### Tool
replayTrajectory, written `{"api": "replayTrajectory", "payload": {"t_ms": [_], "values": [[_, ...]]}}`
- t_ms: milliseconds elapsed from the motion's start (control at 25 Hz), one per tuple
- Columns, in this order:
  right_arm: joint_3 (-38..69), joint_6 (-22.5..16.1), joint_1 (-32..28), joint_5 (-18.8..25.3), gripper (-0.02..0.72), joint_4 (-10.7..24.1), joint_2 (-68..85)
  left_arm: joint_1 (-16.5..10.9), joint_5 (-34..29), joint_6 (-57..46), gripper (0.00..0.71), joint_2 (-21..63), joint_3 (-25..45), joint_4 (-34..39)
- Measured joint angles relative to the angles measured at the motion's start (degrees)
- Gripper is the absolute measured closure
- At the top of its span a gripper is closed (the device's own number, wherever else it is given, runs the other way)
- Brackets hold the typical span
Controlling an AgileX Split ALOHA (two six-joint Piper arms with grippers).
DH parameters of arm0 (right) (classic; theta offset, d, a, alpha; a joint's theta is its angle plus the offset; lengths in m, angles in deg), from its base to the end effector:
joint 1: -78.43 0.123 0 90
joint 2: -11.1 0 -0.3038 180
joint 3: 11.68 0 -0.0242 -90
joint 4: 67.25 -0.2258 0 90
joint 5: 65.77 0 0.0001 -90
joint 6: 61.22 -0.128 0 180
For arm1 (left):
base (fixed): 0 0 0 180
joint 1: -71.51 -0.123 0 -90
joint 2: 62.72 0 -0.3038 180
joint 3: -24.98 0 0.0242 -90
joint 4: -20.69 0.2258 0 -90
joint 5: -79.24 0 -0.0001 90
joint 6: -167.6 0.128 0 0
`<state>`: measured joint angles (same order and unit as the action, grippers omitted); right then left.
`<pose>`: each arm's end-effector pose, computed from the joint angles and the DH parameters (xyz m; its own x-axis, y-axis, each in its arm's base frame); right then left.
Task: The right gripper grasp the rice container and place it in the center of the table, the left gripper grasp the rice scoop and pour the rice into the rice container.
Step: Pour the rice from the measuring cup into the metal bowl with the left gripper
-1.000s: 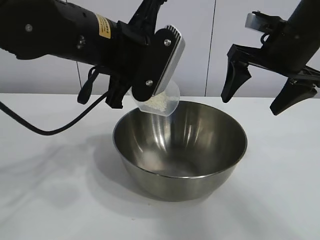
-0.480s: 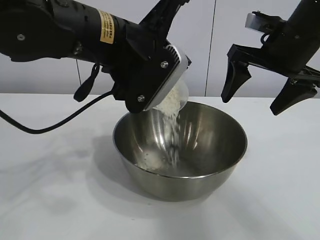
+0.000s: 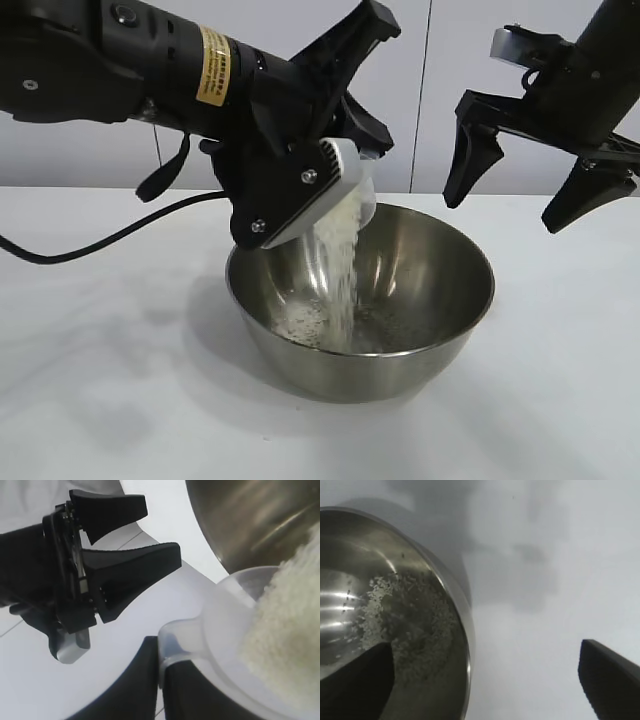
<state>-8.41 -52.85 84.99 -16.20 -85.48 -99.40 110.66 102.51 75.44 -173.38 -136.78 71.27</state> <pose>0.3555 0.0716 0.2205 -0.9541 -0.0468 -0.2958 -0.1234 0.9614 0.2458 0.2932 -0.2890 0.2354 0.7917 0.2082 0.5743 -0.3728 -0.5801 0.7242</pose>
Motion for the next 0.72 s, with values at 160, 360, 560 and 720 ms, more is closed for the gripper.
{"api": "replayTrajectory", "payload": {"t_ms": [160,360,560,720], "values": [[0.0,0.0,0.0,0.0,0.009,0.05,0.0,0.0,0.29,0.0,0.702,0.0,0.0,1.62],[0.0,0.0,0.0,0.0,0.009,0.05,0.0,0.0,0.34,0.0,0.702,0.0,0.0,3.56],[0.0,0.0,0.0,0.0,0.009,0.05,0.0,0.0,0.34,0.0,0.702,0.0,0.0,4.09],[0.0,0.0,0.0,0.0,0.009,0.05,0.0,0.0,0.34,0.16,0.702,0.0,0.0,6.35]]}}
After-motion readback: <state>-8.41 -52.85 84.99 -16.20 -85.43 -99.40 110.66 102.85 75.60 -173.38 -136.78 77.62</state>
